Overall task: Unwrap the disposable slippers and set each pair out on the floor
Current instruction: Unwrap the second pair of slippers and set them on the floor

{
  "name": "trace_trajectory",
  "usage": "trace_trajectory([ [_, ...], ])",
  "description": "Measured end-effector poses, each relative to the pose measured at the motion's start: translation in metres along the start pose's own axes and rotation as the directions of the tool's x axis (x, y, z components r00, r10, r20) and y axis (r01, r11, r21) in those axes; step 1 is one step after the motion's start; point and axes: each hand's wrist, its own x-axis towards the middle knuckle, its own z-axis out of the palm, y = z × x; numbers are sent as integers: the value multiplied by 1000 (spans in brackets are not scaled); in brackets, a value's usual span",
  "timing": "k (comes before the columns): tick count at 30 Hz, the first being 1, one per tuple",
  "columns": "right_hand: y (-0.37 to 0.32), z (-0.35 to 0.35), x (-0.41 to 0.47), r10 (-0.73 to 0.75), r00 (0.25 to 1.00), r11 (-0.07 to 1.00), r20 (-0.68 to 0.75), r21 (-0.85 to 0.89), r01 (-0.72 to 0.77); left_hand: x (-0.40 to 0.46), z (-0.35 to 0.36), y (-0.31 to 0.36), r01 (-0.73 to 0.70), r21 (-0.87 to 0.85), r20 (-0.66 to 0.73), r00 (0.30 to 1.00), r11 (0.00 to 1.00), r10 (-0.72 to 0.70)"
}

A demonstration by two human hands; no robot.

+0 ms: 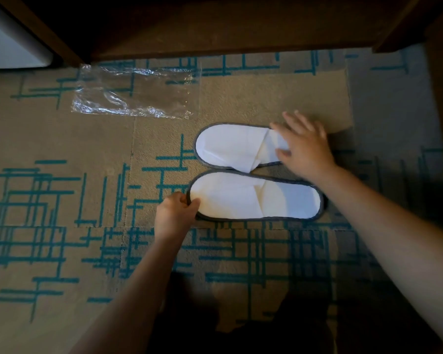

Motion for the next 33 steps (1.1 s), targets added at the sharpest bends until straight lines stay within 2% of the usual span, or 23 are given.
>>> trace_trajectory([
  [2, -11, 8, -10, -104, 992, 988, 76, -106, 111, -1, -2, 0, -5, 147, -41, 999, 989, 11],
  [4, -16, 17, -17, -120, 981, 976, 151, -163, 144, -4, -1, -3, -103, 269, -71, 989, 958, 127],
  [5, -17, 20, -18, -107, 979, 974, 176, -180, 139, -5, 0, -3, -220, 298, -31, 970, 929, 240],
  [7, -16, 22, -15, -72, 974, 973, 215, -200, 116, -7, 7, -3, -452, 373, 175, 892, 811, 417],
  [9, -16, 21, -10, -41, 969, 976, 242, -199, 91, -7, 18, -3, -529, 411, 330, 845, 742, 420],
  [16, -12, 13, 6, 61, 960, 978, 272, -211, -2, 0, 28, 0, -511, 447, 308, 858, 734, 410],
  [19, -11, 6, 13, 69, 951, 971, 300, -238, 4, 3, 26, 3, -527, 434, 334, 847, 730, 413],
  [22, -14, 3, 15, 66, 958, 965, 280, -262, 10, 5, 24, 8, -543, 404, 339, 836, 736, 431],
  [27, -21, 2, 18, 109, 964, 962, 243, -270, -41, 4, 26, 14, -539, 449, 314, 842, 712, 439],
  [33, -12, 0, 8, 2, 967, 965, 255, -256, 66, 6, 29, 13, -519, 469, 281, 855, 715, 436],
])
